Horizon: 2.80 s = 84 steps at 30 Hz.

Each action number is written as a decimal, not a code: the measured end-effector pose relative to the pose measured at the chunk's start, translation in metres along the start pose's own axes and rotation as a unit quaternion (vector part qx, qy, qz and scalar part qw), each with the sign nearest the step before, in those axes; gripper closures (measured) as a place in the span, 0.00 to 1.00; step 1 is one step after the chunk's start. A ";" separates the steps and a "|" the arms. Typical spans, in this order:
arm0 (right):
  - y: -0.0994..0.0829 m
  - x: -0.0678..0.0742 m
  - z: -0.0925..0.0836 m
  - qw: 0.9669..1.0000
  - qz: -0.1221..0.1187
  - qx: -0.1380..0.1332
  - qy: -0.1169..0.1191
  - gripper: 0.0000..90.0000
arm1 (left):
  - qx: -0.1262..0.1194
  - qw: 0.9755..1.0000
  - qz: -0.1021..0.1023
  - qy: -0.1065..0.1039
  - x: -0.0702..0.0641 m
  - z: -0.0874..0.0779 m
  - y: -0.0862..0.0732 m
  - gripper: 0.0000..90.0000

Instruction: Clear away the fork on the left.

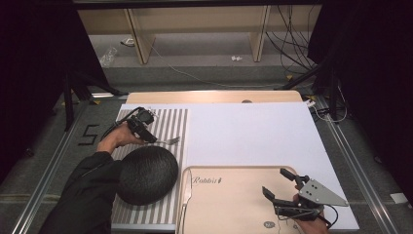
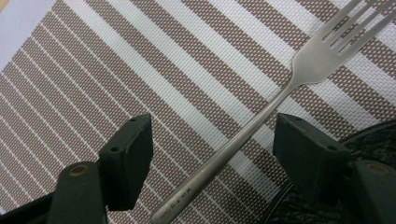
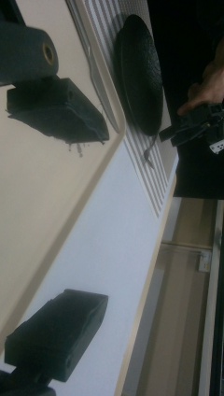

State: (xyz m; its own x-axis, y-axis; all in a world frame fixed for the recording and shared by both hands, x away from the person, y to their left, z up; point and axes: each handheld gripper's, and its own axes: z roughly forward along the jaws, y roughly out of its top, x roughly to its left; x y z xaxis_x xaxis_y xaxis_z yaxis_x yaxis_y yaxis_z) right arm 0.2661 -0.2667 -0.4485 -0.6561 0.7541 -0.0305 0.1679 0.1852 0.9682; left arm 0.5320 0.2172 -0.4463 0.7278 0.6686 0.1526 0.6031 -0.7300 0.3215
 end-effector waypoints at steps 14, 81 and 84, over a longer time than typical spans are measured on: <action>0.000 0.001 0.001 1.000 -0.004 0.004 0.004 0.21 | 0.015 1.000 0.003 -0.017 0.004 0.006 0.000 0.43; -0.001 0.003 0.004 1.000 -0.006 0.009 0.012 0.21 | 0.032 0.999 -0.004 0.005 0.010 -0.002 -0.004 0.92; -0.001 0.004 0.005 1.000 -0.009 0.011 0.013 0.21 | 0.032 0.999 -0.006 0.012 0.013 -0.009 -0.006 0.92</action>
State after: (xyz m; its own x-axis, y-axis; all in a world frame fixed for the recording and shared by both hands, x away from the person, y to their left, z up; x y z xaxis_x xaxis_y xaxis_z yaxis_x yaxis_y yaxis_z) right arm 0.2670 -0.2609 -0.4512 -0.6775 0.7344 -0.0405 0.1719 0.2116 0.9621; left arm 0.5349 0.2311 -0.4379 0.7129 0.6800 0.1712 0.6319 -0.7289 0.2636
